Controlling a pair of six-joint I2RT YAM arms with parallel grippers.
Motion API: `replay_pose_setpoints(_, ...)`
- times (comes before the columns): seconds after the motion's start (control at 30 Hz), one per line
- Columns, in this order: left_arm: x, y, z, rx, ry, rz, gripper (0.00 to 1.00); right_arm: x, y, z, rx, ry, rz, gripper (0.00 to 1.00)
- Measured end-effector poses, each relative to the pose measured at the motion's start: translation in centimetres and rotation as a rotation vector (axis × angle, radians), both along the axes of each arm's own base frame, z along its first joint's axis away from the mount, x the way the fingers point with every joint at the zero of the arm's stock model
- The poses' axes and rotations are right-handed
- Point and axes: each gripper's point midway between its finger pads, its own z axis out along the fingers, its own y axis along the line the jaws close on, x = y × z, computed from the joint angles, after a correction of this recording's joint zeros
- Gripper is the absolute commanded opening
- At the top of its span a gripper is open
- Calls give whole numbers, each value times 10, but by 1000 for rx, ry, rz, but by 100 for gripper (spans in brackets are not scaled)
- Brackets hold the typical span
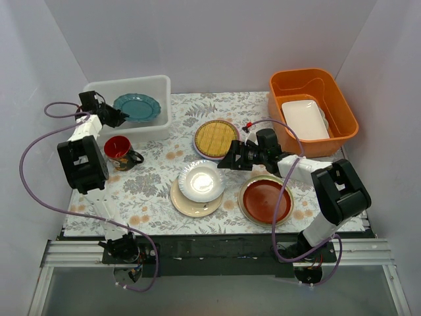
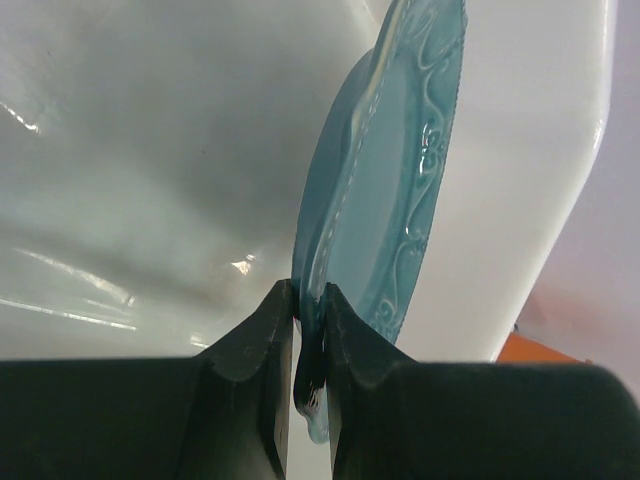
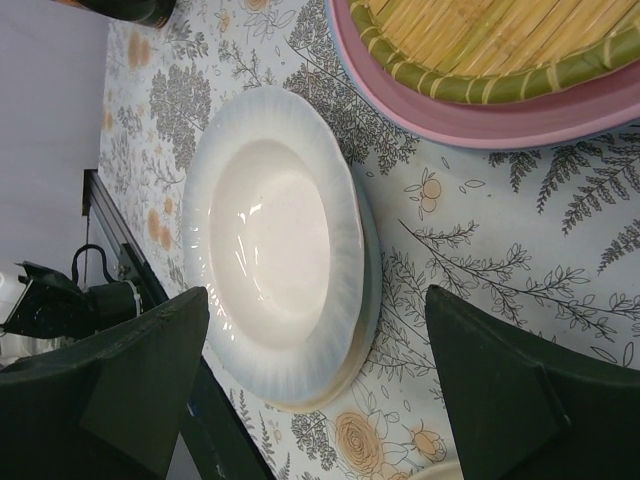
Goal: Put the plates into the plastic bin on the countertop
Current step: Place the plate in the plastic bin.
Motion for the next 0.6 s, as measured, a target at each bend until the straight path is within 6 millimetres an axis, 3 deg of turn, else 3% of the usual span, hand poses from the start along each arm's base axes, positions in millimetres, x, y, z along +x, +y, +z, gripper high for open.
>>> replay_pose_setpoints(0.3,22,7,-23,10,26,0,0,1,2,1,6,0,11,96)
replay_pose_setpoints(0.6,22,9,-31,21,52,-11,0,2,3,0,6,2,14,96)
